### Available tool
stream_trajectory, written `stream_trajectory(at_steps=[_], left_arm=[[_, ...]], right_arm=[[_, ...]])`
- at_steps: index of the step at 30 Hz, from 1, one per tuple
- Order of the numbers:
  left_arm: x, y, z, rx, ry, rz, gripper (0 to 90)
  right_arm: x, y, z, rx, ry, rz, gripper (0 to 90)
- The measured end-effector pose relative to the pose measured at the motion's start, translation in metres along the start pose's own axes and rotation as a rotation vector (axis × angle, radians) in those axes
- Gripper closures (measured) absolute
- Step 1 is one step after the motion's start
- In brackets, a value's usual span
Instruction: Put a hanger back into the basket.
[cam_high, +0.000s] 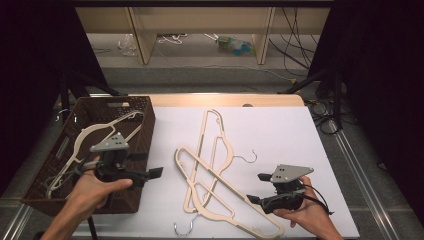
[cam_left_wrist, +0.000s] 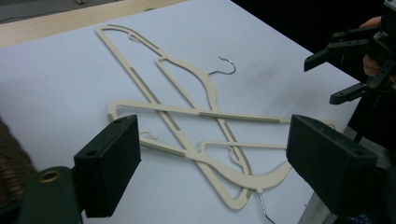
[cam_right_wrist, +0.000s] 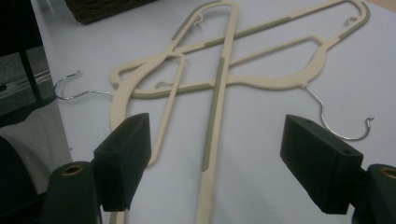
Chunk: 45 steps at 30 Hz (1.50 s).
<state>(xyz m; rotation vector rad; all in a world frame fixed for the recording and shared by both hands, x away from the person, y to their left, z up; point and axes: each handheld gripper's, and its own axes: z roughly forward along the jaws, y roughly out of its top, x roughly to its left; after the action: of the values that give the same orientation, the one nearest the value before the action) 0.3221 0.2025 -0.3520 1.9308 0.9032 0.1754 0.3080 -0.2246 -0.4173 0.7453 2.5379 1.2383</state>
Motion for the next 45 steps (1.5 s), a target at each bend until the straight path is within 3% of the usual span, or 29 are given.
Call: stream_trajectory(at_steps=[1, 6, 9, 12, 17, 19, 32, 45], left_arm=[[-0.007, -0.004, 0.008, 0.008, -0.001, 0.017, 17.7], [-0.017, -0.014, 0.022, 0.001, -0.002, 0.028, 17.7], [-0.023, -0.029, 0.034, 0.005, -0.004, 0.045, 17.7], [-0.025, -0.036, 0.040, 0.000, -0.008, 0.041, 17.7], [-0.032, -0.049, 0.053, 0.041, -0.022, 0.063, 17.7], [-0.035, -0.056, 0.059, 0.032, -0.026, 0.061, 17.7], [-0.037, -0.068, 0.061, 0.053, -0.023, 0.088, 17.7], [-0.037, -0.069, 0.059, 0.054, -0.034, 0.078, 17.6]], right_arm=[[0.004, -0.001, 0.000, 0.013, 0.001, 0.010, 25.2], [0.010, -0.006, 0.003, 0.033, -0.001, 0.022, 25.0], [0.015, -0.009, 0.007, 0.055, 0.005, 0.031, 25.0], [0.021, -0.011, 0.012, 0.087, 0.018, 0.027, 25.0], [0.029, -0.014, 0.020, 0.120, 0.031, 0.014, 25.2], [0.035, -0.016, 0.024, 0.139, 0.042, 0.005, 25.4], [0.048, -0.020, 0.037, 0.178, 0.063, -0.020, 25.8], [0.056, -0.023, 0.046, 0.243, 0.088, -0.010, 28.9]])
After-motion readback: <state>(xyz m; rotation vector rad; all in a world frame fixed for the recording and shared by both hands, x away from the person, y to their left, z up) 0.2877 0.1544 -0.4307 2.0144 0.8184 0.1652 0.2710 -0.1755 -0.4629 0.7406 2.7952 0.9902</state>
